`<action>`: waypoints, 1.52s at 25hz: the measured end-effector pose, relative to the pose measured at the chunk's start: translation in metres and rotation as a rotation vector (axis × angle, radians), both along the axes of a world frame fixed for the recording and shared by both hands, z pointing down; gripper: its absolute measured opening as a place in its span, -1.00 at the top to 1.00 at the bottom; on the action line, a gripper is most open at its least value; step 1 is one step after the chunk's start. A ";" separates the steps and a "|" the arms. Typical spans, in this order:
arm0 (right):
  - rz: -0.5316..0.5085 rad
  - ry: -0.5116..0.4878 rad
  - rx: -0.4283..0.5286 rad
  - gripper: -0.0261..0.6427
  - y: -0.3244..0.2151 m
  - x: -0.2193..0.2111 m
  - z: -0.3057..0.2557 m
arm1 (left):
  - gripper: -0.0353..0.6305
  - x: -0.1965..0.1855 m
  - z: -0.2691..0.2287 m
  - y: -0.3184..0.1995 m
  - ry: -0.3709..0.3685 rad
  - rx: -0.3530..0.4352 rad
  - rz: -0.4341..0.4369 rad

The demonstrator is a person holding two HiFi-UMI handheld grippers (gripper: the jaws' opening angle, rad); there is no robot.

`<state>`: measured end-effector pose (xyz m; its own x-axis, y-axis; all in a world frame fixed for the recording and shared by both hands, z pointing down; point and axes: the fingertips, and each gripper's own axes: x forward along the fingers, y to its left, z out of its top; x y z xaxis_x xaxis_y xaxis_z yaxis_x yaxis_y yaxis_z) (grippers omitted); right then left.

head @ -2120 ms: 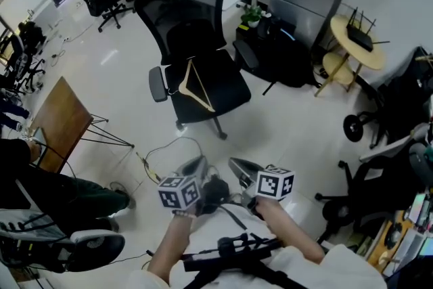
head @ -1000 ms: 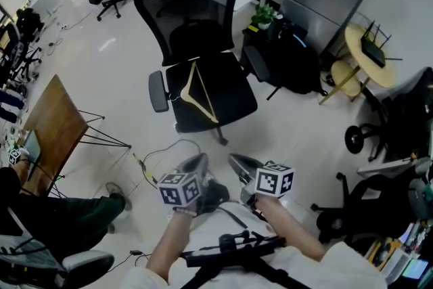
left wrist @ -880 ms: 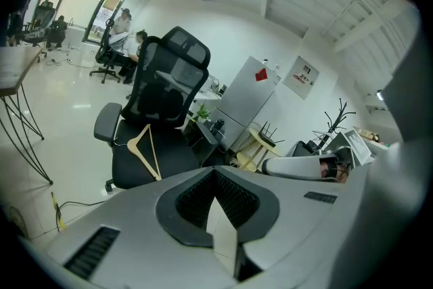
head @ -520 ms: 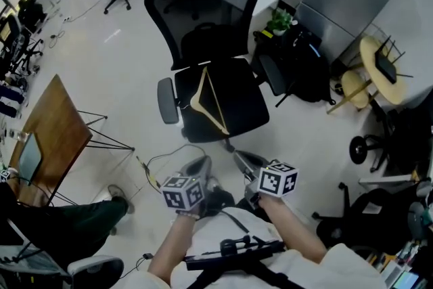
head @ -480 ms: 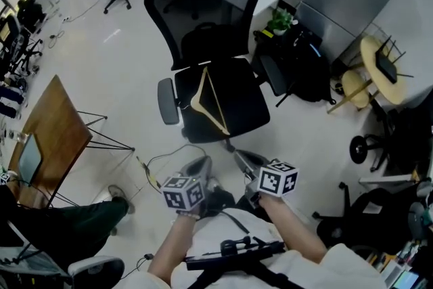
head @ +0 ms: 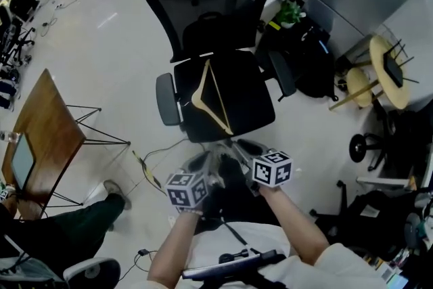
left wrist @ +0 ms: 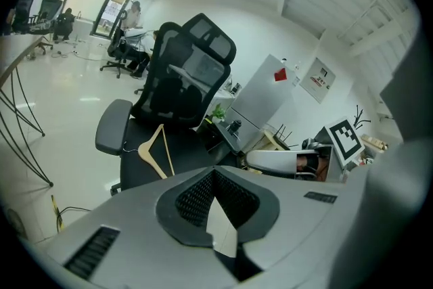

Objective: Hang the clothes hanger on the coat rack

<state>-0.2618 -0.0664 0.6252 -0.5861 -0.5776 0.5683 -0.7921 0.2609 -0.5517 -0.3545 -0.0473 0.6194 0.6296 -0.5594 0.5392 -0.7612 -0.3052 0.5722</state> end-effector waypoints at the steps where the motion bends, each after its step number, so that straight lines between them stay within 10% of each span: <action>1: -0.013 0.020 -0.008 0.58 -0.008 -0.001 0.010 | 0.90 0.000 0.005 -0.005 0.000 -0.005 -0.005; 38: -0.459 0.457 -0.170 0.08 -0.187 -0.078 0.312 | 0.90 -0.031 0.182 -0.126 -0.095 -0.223 -0.180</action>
